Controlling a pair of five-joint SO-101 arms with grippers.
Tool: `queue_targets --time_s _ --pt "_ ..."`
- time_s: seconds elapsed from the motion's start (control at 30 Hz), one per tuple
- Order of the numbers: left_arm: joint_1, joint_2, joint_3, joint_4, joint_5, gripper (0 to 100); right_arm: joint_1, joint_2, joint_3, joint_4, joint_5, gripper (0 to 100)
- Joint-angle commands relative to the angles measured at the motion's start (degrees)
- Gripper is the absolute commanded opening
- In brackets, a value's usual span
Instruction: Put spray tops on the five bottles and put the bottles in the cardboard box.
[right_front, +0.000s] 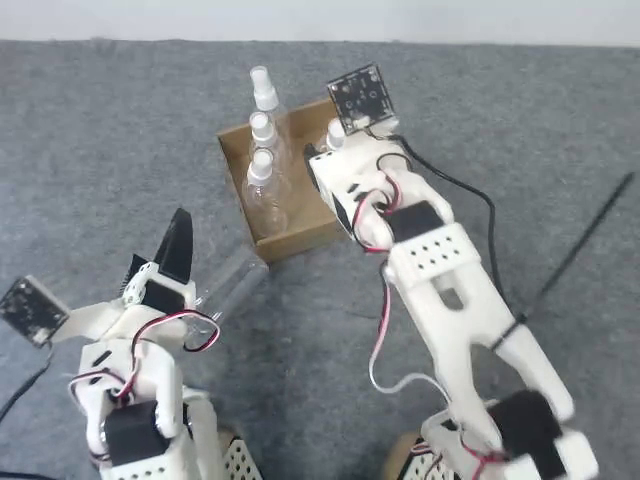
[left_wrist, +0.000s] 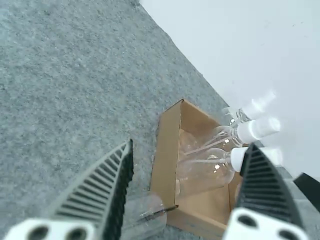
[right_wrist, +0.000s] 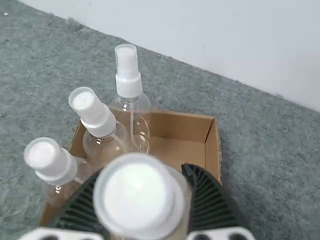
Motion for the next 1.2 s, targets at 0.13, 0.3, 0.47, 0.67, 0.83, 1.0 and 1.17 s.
queue_targets --time_s 0.13,0.3,0.47,0.67,0.83,1.0,1.17 --pt "-0.26 -1.14 -3.12 -0.26 0.53 32 0.84 8.48 -12.04 -0.48 1.05 0.6" --pt "-0.26 -1.14 -3.12 -0.26 0.53 32 2.86 15.25 -18.46 -0.48 1.05 0.6" --pt "-0.26 -1.14 -3.12 -0.35 0.53 32 4.7 22.81 -25.41 -0.48 1.05 0.6" --pt "-0.26 -1.14 -3.03 -0.44 0.35 32 5.41 31.43 -34.11 -0.48 1.05 0.6" --pt "-0.26 -1.14 -3.03 -0.44 0.35 32 5.32 36.79 -39.74 -0.48 1.05 0.6" --pt "-0.26 -1.14 -2.95 -0.53 0.26 32 5.41 41.27 -44.22 -0.48 1.05 0.6" --pt "-0.26 -1.05 -2.33 -1.58 0.26 32 5.32 45.23 -47.65 -0.48 1.05 0.6"
